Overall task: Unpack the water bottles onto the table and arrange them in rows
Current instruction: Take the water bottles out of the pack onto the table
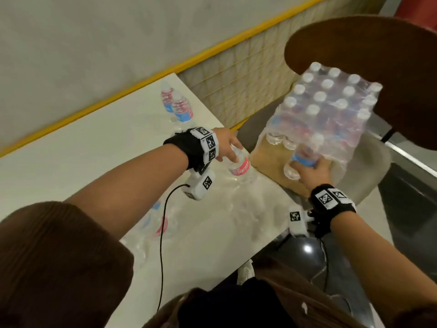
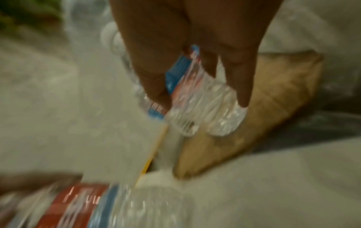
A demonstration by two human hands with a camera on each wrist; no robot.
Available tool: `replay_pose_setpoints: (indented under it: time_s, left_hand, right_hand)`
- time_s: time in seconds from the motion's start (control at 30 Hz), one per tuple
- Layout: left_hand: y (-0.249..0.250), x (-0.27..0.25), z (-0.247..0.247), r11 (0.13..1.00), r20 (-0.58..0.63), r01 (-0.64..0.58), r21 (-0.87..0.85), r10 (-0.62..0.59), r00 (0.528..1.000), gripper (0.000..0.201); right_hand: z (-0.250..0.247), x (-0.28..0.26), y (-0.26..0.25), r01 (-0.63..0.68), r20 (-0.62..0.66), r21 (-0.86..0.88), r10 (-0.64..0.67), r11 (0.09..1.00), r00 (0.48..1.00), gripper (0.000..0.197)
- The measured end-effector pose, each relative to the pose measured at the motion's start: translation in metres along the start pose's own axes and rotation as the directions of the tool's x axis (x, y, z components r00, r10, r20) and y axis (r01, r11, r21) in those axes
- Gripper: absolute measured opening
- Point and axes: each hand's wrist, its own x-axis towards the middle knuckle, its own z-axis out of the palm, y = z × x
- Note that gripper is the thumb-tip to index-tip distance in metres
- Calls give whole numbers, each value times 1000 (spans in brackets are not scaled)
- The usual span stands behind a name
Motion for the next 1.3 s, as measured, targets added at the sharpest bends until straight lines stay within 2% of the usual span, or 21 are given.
replay_pose_setpoints:
  time_s: [0.07, 0.13, 0.17, 0.23, 0.3, 0.33, 0.4, 0.47, 0.57, 0.73, 0.83, 0.97, 1.07, 1.17, 1.23, 1.3]
  left_hand:
    - [-15, -13, -4, 997, 0, 27, 67, -27, 1000, 51]
    - [-27, -24, -7, 981, -17, 47, 190, -45, 999, 50]
    - [-36, -32, -7, 970, -31, 53, 239, -47, 998, 50]
    - [-52, -48, -9, 952, -48, 68, 297, -56, 997, 51]
    - [-69, -62, -8, 943, -36, 84, 321, -77, 996, 51]
    - [-76, -68, -8, 940, -22, 91, 328, -88, 996, 52]
    - [-90, -76, -6, 934, 9, 99, 344, -108, 994, 52]
    - [-98, -84, -4, 934, 40, 89, 347, -110, 993, 52]
    - [-105, -95, -2, 930, 92, 61, 361, -101, 991, 51]
    - [-115, -106, 4, 936, 188, 26, 351, -98, 977, 52]
    - [-113, -111, 6, 912, 188, 15, 411, -101, 977, 51]
    - [-95, -107, 12, 844, 108, -13, 536, -53, 993, 56]
    - [-68, -97, 18, 870, 35, -65, 489, 55, 998, 54]
    - [-36, -79, 38, 910, 35, -117, 397, 112, 993, 56]
    - [-17, -59, 52, 921, 34, -127, 367, 123, 992, 62]
    - [2, -38, 59, 924, -6, -127, 361, 138, 990, 66]
  right_hand:
    - [28, -23, 7, 133, 217, -54, -119, 990, 969, 59]
    - [49, -49, 12, 257, 432, -152, -169, 954, 886, 61]
    - [61, -62, 14, 321, 542, -181, -179, 930, 821, 61]
    - [86, -92, 13, 467, 739, -222, -165, 856, 653, 65]
    - [110, -114, 18, 631, 870, -277, -89, 724, 485, 73]
    - [121, -126, 22, 702, 915, -270, -52, 659, 400, 77]
    - [141, -146, 30, 772, 954, -254, 21, 583, 298, 79]
    - [158, -167, 36, 803, 970, -235, 74, 548, 233, 80]
    - [180, -192, 37, 844, 977, -215, 116, 491, 182, 79]
    - [210, -227, 37, 861, 984, -175, 63, 477, 165, 63]
    - [217, -236, 39, 846, 979, -195, 42, 497, 200, 63]
    - [200, -225, 39, 771, 936, -349, 167, 533, 309, 76]
    - [172, -200, 32, 721, 894, -446, 235, 530, 381, 63]
    - [135, -167, 26, 669, 863, -498, 238, 552, 446, 50]
    - [110, -141, 22, 598, 824, -539, 222, 593, 522, 45]
    - [85, -114, 17, 460, 757, -551, 186, 696, 626, 41]
